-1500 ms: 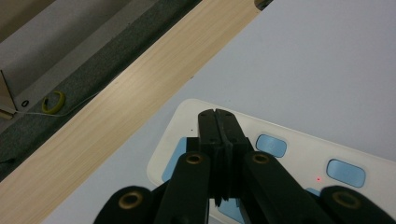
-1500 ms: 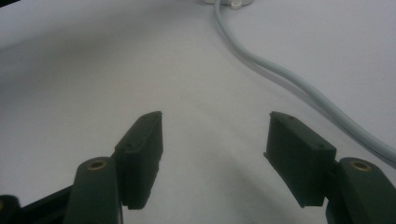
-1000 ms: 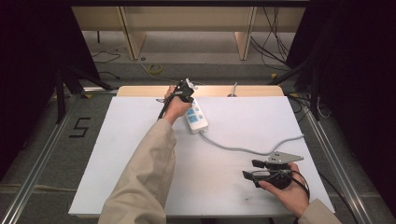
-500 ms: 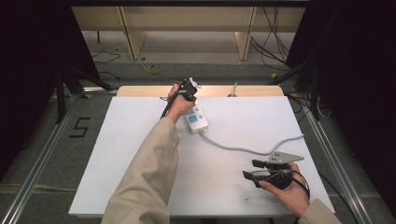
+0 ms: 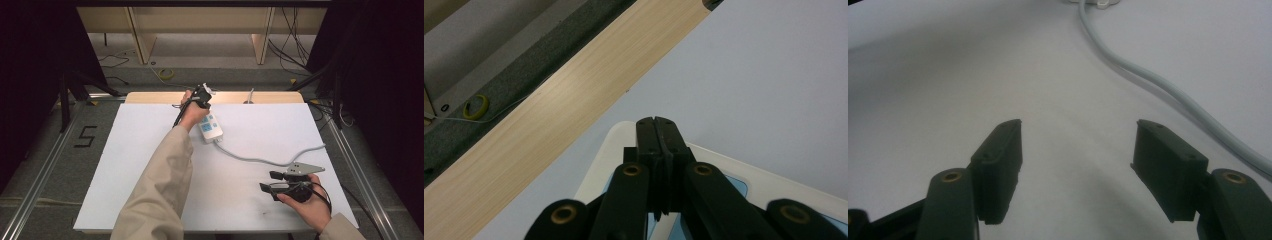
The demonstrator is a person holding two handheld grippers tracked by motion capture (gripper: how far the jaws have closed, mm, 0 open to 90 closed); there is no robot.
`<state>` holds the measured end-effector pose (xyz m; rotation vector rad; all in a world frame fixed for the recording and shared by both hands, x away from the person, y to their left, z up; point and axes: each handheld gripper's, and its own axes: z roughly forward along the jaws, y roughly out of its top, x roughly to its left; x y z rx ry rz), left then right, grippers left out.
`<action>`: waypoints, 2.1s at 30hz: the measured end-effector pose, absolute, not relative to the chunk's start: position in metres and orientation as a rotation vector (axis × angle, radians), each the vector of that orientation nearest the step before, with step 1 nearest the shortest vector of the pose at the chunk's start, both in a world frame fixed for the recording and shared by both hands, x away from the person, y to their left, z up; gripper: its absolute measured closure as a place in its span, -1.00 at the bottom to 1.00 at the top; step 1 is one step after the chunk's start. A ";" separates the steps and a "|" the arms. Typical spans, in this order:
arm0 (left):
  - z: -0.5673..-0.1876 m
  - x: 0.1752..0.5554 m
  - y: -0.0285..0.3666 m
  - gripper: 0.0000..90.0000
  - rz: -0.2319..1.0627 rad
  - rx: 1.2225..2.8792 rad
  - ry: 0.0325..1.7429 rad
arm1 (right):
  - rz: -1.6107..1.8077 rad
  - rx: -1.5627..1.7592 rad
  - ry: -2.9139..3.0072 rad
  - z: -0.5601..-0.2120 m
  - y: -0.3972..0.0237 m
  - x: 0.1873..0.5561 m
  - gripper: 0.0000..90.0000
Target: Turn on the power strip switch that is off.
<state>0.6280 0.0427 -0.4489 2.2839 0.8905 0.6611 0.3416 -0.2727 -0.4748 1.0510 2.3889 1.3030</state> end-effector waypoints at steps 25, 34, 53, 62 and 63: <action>-0.457 0.630 0.040 1.00 0.682 2.271 0.912 | 1.306 1.051 2.390 -0.475 -0.273 0.342 -0.18; -0.457 0.630 0.040 1.00 0.670 2.259 0.917 | 1.305 1.050 2.391 -0.475 -0.273 0.342 -0.18; -0.459 0.631 0.041 1.00 0.645 2.246 0.949 | 1.304 1.049 2.395 -0.474 -0.273 0.341 -0.17; -0.459 0.632 0.041 1.00 0.622 2.231 0.978 | 1.303 1.051 2.401 -0.474 -0.273 0.341 -0.17; -0.459 0.632 0.041 1.00 0.620 2.230 0.982 | 1.303 1.051 2.401 -0.474 -0.273 0.341 -0.17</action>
